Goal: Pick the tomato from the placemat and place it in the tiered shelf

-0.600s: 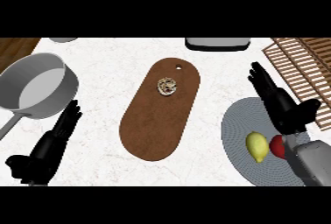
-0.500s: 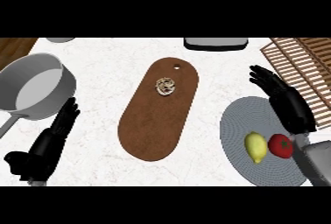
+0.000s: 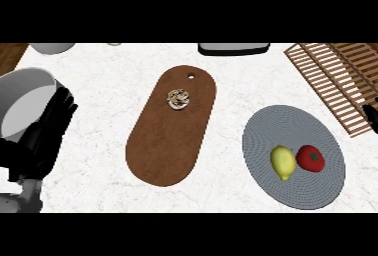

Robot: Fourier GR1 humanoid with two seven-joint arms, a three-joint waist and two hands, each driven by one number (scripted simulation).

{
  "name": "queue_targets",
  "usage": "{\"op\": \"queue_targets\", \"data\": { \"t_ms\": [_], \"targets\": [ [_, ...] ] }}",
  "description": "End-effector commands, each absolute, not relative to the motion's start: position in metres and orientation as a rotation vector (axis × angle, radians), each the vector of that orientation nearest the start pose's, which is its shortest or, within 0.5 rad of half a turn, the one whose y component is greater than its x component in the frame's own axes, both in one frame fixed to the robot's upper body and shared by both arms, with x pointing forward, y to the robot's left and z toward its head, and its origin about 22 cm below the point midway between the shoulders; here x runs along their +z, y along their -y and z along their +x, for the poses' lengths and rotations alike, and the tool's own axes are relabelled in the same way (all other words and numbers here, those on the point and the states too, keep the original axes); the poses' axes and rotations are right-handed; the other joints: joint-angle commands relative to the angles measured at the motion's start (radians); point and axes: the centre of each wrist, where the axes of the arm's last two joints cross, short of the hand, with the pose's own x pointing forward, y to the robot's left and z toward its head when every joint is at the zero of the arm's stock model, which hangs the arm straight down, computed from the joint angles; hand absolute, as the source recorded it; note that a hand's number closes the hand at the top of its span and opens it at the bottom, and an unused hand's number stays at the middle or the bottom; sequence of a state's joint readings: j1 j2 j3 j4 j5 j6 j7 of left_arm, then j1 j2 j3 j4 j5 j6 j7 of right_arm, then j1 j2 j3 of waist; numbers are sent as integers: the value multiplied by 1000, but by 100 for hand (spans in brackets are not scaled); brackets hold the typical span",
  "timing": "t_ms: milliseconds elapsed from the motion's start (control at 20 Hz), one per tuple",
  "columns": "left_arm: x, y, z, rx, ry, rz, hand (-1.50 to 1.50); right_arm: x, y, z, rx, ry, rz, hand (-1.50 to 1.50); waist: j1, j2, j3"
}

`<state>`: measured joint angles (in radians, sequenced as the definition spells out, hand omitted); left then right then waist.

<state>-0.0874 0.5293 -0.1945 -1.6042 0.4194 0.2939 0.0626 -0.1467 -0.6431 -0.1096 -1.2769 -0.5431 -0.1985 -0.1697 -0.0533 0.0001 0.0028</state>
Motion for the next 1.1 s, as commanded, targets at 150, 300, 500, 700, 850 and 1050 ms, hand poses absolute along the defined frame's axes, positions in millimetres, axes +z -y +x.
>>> {"op": "queue_targets", "data": {
  "t_ms": [150,300,500,700,850,1050],
  "targets": [
    [60,-281,274,-26,1527,122,0,93,449,221,-158,1798,-238,-150,28,-5,-4],
    [73,-283,289,-40,1540,102,0,102,458,209,16,1666,-244,-150,26,-5,-4],
    [65,-283,286,-21,1521,102,0,136,451,213,291,1412,-312,-150,28,-5,-8],
    [72,-284,291,-50,1529,108,0,164,445,216,643,1213,-631,-150,51,2,-10],
    [76,-280,297,-59,1548,97,0,186,422,223,795,1112,-798,-150,61,3,-10],
    [69,-278,299,-77,1539,76,0,175,366,225,766,1029,-826,-150,76,5,-6]
  ]
}}
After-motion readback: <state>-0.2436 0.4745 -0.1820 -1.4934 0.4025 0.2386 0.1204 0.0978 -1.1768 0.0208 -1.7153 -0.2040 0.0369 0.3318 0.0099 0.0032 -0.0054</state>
